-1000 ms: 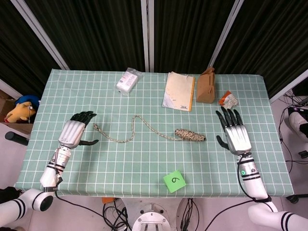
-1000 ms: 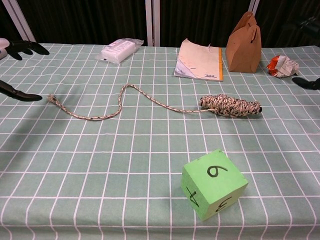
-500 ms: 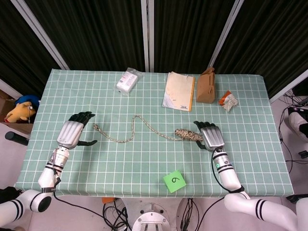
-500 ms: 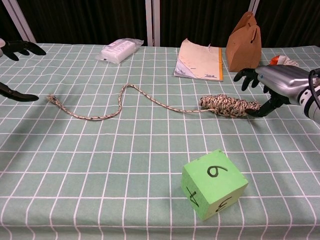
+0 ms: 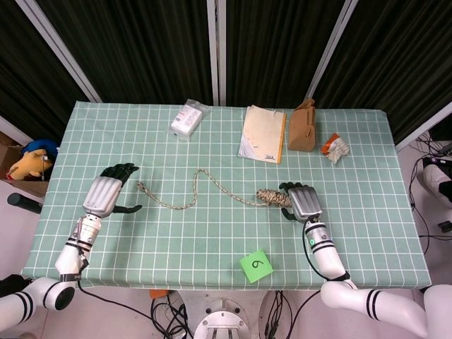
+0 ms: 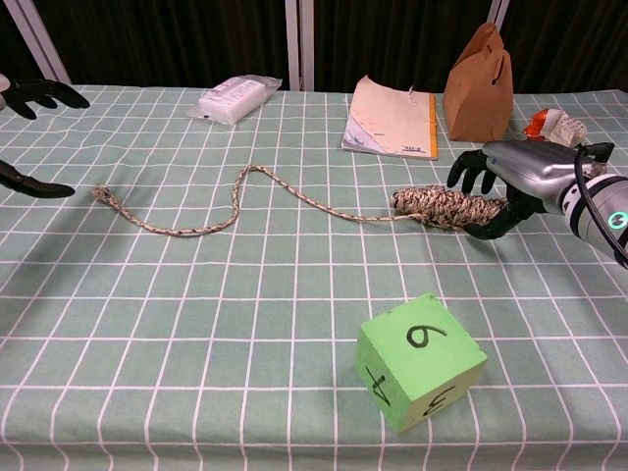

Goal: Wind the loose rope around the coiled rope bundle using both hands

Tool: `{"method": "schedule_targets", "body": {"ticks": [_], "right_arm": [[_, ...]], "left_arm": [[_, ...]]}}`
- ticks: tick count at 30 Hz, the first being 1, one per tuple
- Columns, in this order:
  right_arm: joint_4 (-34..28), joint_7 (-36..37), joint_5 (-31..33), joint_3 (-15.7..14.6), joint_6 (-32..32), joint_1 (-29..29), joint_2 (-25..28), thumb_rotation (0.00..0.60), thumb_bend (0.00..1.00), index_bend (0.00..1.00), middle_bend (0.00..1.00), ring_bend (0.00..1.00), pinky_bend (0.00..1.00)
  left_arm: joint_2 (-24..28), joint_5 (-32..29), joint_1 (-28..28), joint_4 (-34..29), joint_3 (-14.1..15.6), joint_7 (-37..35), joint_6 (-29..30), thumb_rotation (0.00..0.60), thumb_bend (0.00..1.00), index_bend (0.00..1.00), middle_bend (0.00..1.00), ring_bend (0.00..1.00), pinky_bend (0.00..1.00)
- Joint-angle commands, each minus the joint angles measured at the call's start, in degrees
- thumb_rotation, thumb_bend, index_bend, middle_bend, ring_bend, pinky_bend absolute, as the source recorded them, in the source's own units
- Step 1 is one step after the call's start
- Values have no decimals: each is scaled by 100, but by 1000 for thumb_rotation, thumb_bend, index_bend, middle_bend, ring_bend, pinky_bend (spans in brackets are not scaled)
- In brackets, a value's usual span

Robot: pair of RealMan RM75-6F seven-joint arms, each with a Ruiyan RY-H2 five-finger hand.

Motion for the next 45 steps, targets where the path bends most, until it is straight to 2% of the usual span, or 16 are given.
{"method": "schedule_targets", "body": {"ticks": [1,11,19,24,27,33,45], "right_arm": [[22,-36,29,-32,61,11,-45,600,276,375,379,344,524],[164,-46,100,-61,151,72,-181,600,298,437,388,377,557],[436,109,-117,-54,374,92,-375,600,334,588,478,472,612],[604,216,-217,-52,428,100,-464,600,386,728,564,531,674],[700,413,-356,-60,464,88,-511,600,451,782,596,565,716],[846,896,-666,-61,577,20,-506,600,506,854,644,607,771],[1106,2019,-1327,-133,733,-121,-382,600,618,917,698,658,833]], "left_arm": [[1,-2,1,2,9,-2,-4,448,85,167,133,135,217],[-13,-14,-1,56,26,-88,-16,447,84,167,133,135,217],[7,-8,-4,41,37,-134,-20,448,84,167,133,135,217],[6,-29,-13,40,43,-160,-58,448,84,167,133,135,217],[3,-35,-18,47,48,-172,-75,450,84,167,133,135,217],[40,-45,-16,5,46,-186,-76,450,84,167,133,135,217],[63,-76,-34,-69,50,-186,-124,449,84,167,133,135,218]]}}
